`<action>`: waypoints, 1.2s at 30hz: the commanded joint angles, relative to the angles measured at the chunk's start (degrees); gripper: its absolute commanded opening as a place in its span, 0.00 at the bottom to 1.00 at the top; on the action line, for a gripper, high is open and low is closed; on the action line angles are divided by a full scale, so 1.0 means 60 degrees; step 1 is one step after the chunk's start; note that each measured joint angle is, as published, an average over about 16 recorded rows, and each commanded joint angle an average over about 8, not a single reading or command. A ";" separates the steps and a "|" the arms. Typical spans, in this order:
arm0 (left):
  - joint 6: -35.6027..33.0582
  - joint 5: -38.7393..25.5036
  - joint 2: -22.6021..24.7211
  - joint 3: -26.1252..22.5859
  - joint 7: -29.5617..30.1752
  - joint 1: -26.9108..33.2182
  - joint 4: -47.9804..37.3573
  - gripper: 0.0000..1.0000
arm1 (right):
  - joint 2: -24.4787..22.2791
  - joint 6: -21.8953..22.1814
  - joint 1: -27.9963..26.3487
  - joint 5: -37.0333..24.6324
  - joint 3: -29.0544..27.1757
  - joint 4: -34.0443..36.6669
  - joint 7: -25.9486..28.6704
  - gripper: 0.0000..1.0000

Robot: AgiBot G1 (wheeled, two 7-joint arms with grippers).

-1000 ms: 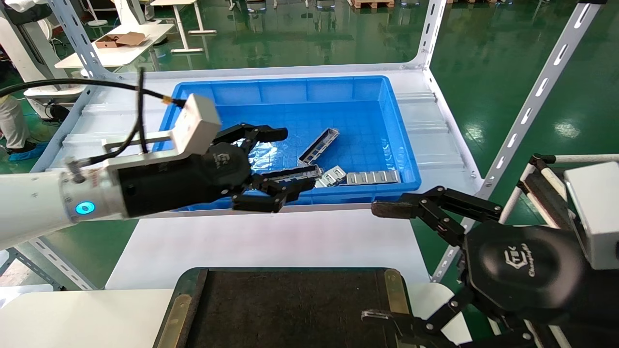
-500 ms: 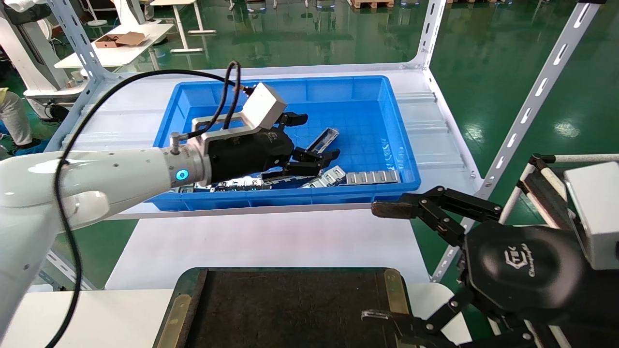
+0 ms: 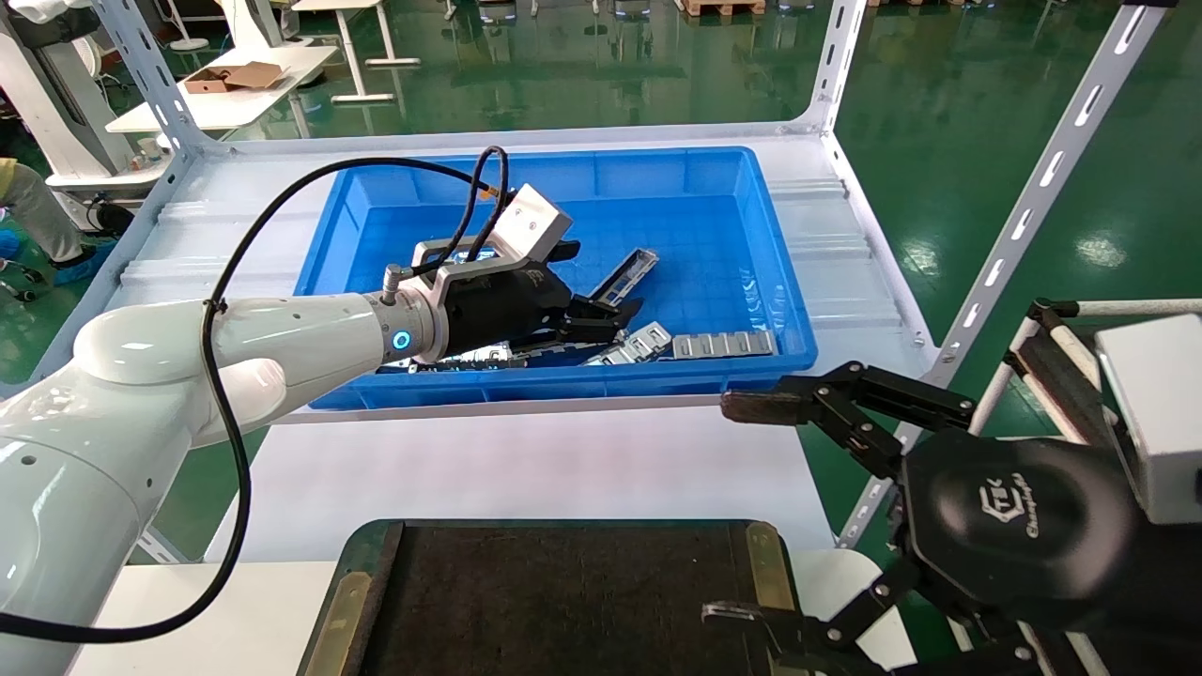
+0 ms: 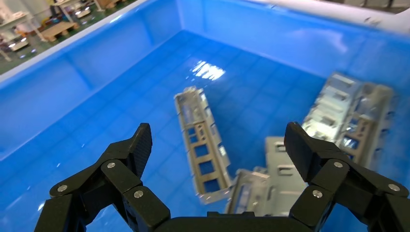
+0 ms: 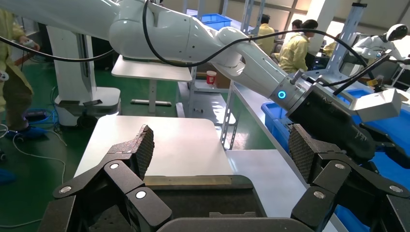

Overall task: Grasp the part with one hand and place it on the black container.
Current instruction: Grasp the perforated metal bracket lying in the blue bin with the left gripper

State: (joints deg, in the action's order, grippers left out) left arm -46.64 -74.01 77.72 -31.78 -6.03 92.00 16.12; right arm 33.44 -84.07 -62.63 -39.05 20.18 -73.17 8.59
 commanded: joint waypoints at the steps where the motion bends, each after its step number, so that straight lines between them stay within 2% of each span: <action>1: 0.0160 0.0040 0.0051 -0.0077 -0.0101 0.0025 -0.0198 1.00 | 0.0000 0.0000 0.0000 0.0000 0.0000 0.0000 0.0000 1.00; 8: 0.0530 0.0269 0.0081 -0.0522 0.0048 -0.0024 -0.0271 1.00 | -0.0001 0.0001 0.0000 0.0001 0.0002 0.0000 -0.0001 0.99; 9: 0.0582 0.0307 0.0084 -0.0592 0.0086 -0.0040 -0.0259 0.99 | -0.0001 0.0001 0.0000 0.0001 0.0002 0.0000 -0.0001 0.91; 10: 0.0633 0.0346 0.0086 -0.0663 0.0124 -0.0057 -0.0244 0.93 | -0.0001 0.0001 0.0000 0.0001 0.0002 0.0000 -0.0001 0.78; 16: 0.0900 0.0603 0.0097 -0.1104 0.0355 -0.0164 -0.0074 0.20 | -0.0001 0.0001 -0.0001 0.0002 0.0003 0.0000 -0.0001 0.04; 17: 0.0940 0.0651 0.0098 -0.1177 0.0392 -0.0181 -0.0040 0.08 | -0.0001 0.0001 -0.0001 0.0002 0.0003 0.0000 -0.0001 0.00; 18: 0.0981 0.0703 0.0099 -0.1252 0.0430 -0.0196 -0.0005 0.01 | -0.0001 0.0001 -0.0001 0.0002 0.0003 0.0000 -0.0002 0.00; 19: 0.1021 0.0757 0.0099 -0.1327 0.0467 -0.0211 0.0029 0.00 | -0.0001 0.0001 -0.0001 0.0002 0.0003 0.0000 -0.0002 0.00; 36: 0.1555 0.1705 0.0073 -0.2460 0.0862 -0.0303 0.0315 0.00 | -0.0002 0.0002 -0.0002 0.0004 0.0006 0.0000 -0.0003 0.00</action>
State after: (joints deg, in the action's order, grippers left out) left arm -37.36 -63.83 78.15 -46.47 -0.92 90.19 17.93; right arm 33.42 -84.06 -62.64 -39.02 20.22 -73.17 8.57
